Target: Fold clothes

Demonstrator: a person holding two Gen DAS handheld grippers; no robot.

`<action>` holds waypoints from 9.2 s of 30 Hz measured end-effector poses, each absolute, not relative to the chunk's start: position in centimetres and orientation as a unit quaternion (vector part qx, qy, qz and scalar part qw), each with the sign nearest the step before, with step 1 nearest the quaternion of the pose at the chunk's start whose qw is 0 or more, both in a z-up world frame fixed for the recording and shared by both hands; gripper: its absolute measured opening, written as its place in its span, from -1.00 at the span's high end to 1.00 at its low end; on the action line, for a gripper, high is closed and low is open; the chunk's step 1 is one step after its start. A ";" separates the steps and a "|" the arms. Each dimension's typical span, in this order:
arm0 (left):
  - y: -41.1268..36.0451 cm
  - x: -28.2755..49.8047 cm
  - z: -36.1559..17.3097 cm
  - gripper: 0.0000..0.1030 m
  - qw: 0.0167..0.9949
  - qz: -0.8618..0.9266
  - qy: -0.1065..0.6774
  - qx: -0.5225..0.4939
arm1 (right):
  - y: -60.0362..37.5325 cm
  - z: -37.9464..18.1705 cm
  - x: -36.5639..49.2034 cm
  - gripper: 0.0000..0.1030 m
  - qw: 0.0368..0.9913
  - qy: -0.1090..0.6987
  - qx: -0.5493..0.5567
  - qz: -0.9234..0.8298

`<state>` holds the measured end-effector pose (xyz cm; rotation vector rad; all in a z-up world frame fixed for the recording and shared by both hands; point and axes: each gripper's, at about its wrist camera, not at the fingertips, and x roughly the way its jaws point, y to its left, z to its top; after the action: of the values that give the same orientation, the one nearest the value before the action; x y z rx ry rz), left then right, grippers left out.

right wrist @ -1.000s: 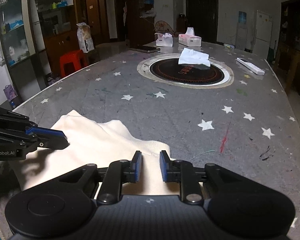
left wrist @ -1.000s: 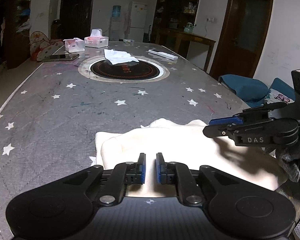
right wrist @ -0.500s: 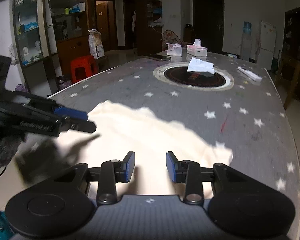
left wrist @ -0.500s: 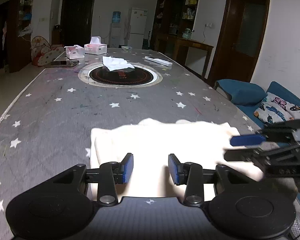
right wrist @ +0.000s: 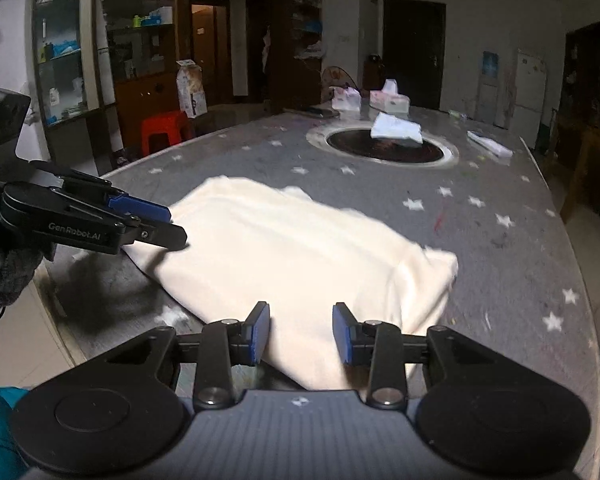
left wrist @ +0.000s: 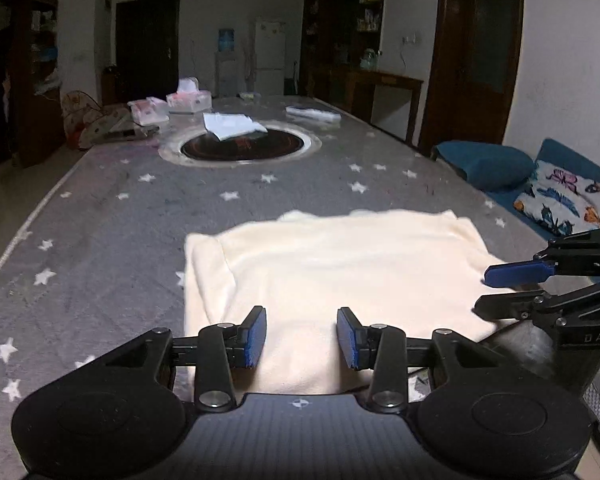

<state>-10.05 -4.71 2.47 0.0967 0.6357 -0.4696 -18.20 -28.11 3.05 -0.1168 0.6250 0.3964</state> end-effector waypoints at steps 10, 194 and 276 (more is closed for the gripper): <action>-4.1 -10.4 2.4 0.11 0.922 -0.218 0.315 0.050 | -24.9 1.6 -16.8 0.32 0.918 0.313 -0.072 0.232; 3.0 -1.6 -0.8 0.62 0.801 -0.182 0.441 -0.362 | -18.7 5.1 -13.8 0.62 0.890 0.290 -0.053 0.347; -16.4 10.0 3.8 0.31 0.891 -0.225 0.389 -0.058 | -46.2 3.7 -2.7 0.70 0.942 0.324 0.082 -0.027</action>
<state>10.01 -16.39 3.79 -0.1200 0.8078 -0.4673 -2.67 -46.19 3.74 0.1682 0.6607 -0.0541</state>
